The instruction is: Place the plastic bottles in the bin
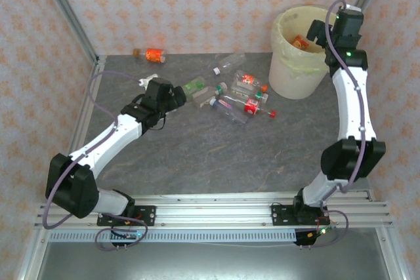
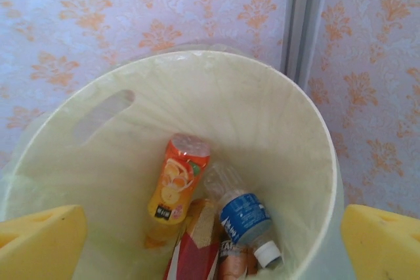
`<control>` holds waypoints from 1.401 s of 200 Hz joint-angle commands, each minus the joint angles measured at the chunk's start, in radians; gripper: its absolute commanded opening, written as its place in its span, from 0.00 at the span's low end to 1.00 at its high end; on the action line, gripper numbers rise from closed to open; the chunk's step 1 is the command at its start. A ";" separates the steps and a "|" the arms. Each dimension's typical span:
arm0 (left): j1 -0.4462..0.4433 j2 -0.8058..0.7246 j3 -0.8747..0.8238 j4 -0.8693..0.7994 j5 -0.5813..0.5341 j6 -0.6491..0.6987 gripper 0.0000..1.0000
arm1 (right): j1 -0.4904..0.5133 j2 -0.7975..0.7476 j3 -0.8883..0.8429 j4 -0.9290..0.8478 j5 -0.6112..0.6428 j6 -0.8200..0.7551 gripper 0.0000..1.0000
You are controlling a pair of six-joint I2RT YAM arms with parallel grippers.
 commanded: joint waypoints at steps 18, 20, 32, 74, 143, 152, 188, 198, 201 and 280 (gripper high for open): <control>0.090 0.071 0.084 -0.072 -0.012 0.033 1.00 | -0.003 -0.175 -0.168 0.064 -0.099 0.116 0.99; 0.093 0.075 0.087 -0.071 -0.013 0.033 1.00 | -0.003 -0.184 -0.178 0.064 -0.105 0.122 0.99; 0.117 0.106 0.106 -0.073 -0.009 0.045 1.00 | -0.002 -0.235 -0.226 0.064 -0.146 0.155 0.99; 0.223 0.241 0.209 -0.102 0.123 0.108 1.00 | 0.007 -0.424 -0.432 0.123 -0.377 0.283 0.99; 0.328 0.507 0.432 -0.157 0.314 0.256 1.00 | 0.034 -0.605 -0.581 0.072 -0.499 0.323 0.99; 0.336 0.548 0.461 -0.170 0.335 0.273 1.00 | 0.037 -0.609 -0.581 0.052 -0.513 0.319 0.99; 0.360 0.624 0.491 -0.157 0.401 0.302 1.00 | 0.070 -0.620 -0.609 0.041 -0.705 0.252 0.99; 0.366 0.632 0.484 -0.149 0.410 0.302 1.00 | 0.094 -0.621 -0.617 0.042 -0.743 0.226 0.99; 0.368 0.634 0.479 -0.144 0.411 0.302 1.00 | 0.103 -0.621 -0.617 0.041 -0.749 0.220 0.99; 0.374 0.406 0.155 0.017 0.522 0.214 1.00 | 0.221 -0.637 -0.660 0.092 -0.752 0.145 0.99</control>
